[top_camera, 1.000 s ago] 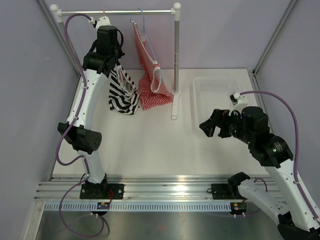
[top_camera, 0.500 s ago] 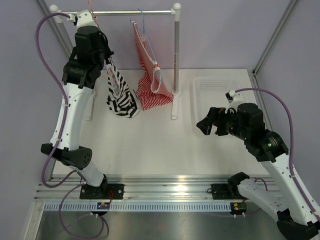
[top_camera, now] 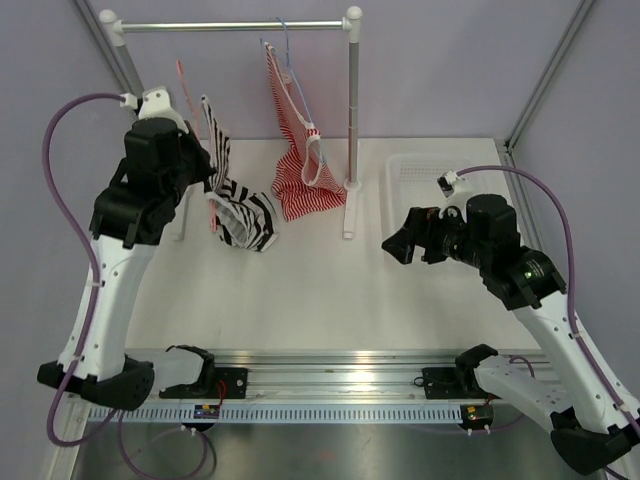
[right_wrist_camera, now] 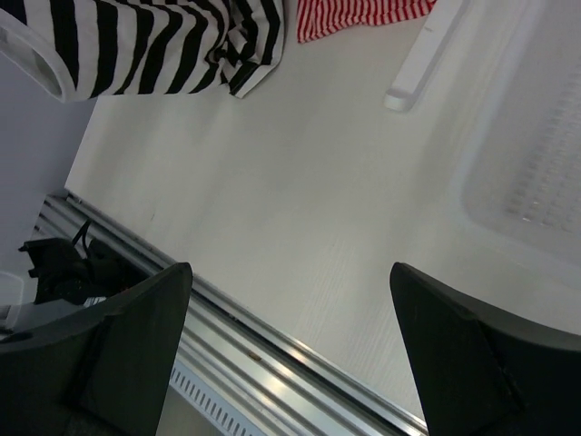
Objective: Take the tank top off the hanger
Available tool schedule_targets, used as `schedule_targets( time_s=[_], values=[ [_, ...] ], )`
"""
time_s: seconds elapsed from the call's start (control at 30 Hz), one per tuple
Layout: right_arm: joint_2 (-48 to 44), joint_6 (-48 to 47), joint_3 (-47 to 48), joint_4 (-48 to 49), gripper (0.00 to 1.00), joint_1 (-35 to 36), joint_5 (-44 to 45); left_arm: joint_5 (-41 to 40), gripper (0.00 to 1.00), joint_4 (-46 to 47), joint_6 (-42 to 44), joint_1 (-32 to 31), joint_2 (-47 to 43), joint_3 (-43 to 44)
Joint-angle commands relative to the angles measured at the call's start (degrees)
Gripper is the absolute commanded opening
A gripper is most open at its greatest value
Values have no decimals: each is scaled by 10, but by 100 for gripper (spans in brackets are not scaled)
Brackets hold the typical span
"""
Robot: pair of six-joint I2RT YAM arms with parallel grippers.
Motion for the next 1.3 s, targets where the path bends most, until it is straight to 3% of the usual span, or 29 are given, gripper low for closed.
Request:
schedule_targets(
  time_s=[0.0,0.2,0.33,0.47,0.63,0.8,0.93,0.97,1.13,1.17,1.27],
  values=[
    [30,-14,35,74,98,1,-86,38,0,3,-12,-4,-85,-51],
    [117,28,89,190,94,9,-220,117,0,-45,22,-4,-200,-104],
    [200,41,157,207,89,91,-203,255,0,-72,58,-4,-268,-163],
    [261,44,192,255,87,182,-110,378,0,-91,70,-4,-329,-198],
    [319,48,202,315,83,259,64,452,0,-80,53,-4,-383,-237],
    [386,6,265,293,75,298,184,492,0,-61,35,-4,-401,-284],
    [419,-18,291,275,55,301,239,511,0,-52,28,-4,-408,-291],
    [423,-22,294,273,41,302,245,510,0,-53,32,-4,-407,-290],
    [419,-37,294,258,36,306,281,492,0,-69,43,-4,-404,-283],
    [420,-38,294,257,22,305,284,493,0,-67,41,-4,-404,-285],
    [423,-46,298,243,4,305,303,486,0,-65,41,-4,-405,-285]
  ],
)
